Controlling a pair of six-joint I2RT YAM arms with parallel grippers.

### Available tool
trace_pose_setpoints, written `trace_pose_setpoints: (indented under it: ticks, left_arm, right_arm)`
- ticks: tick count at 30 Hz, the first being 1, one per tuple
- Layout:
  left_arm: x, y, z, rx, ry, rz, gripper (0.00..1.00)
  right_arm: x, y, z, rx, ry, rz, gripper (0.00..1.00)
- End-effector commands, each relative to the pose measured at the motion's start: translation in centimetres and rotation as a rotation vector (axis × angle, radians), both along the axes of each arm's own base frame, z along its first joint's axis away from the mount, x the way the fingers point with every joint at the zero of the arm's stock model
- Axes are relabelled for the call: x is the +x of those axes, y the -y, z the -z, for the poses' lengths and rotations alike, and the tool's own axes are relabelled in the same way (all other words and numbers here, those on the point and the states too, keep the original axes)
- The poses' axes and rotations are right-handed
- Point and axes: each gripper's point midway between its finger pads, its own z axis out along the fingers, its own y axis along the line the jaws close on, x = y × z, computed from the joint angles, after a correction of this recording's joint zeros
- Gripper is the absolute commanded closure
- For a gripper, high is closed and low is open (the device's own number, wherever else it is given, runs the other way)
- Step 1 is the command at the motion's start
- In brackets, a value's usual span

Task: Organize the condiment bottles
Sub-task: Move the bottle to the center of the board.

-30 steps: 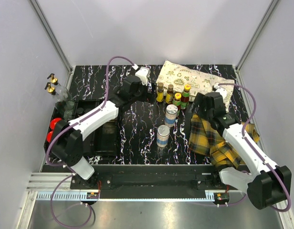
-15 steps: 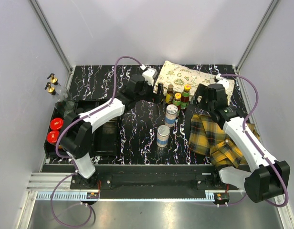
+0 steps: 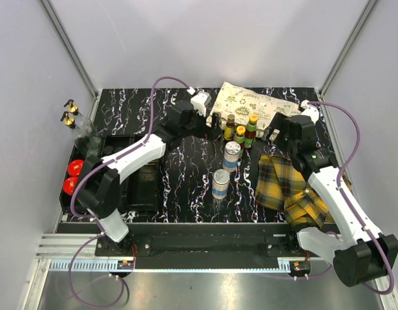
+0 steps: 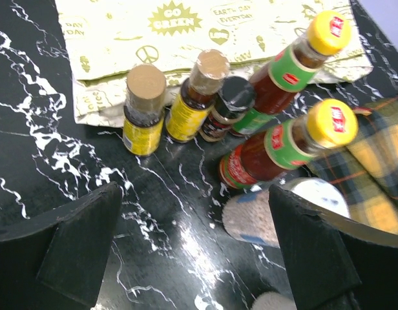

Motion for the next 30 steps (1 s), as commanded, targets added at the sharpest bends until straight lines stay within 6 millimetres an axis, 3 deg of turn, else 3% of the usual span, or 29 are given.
trace_pose_setpoints:
  ticks: [1,10,12,14,15,16,18,24,30]
  left_arm:
    - [-2.3,-0.4,-4.3,-0.079,0.039,0.032,0.01]
    - [-6.1,-3.2,-6.3,-0.057,0.029,-0.003,0.01]
    - [-7.1,-4.6,-7.4,-0.051,0.041,-0.041,0.01]
    - [-7.9,-6.1,-6.9,-0.023,0.028,-0.091,0.01]
    - [-8.6,-7.0,-8.0,-0.034,0.046,-0.108,0.01]
    - [-9.3,-7.8,-7.1,-0.012,0.023,-0.124,0.01]
    - [-10.1,-9.6,-7.7,-0.007,0.039,-0.176,0.01]
    - [-11.7,-13.1,-8.5,0.026,0.063,-0.274,0.01]
    - [-12.5,-14.5,-8.6,0.048,0.079,-0.296,0.01]
  right_arm:
    - [-0.9,1.1,-0.5,-0.006,0.002,0.046,0.00]
    - [-2.5,0.0,2.5,0.071,-0.133,0.030,0.00]
    - [-2.7,-0.5,2.9,0.095,-0.146,0.020,0.00]
    - [-3.0,-1.0,3.7,0.114,-0.172,0.004,0.00]
    - [-3.1,-1.2,3.9,0.120,-0.179,-0.006,0.00]
    - [-3.3,-1.4,4.2,0.128,-0.188,-0.015,0.00]
    - [-3.5,-1.5,4.7,0.134,-0.199,-0.018,0.00]
    - [-3.4,-2.0,3.3,0.132,-0.168,-0.072,0.00]
    - [-3.2,-2.2,3.8,0.119,-0.182,-0.089,0.00]
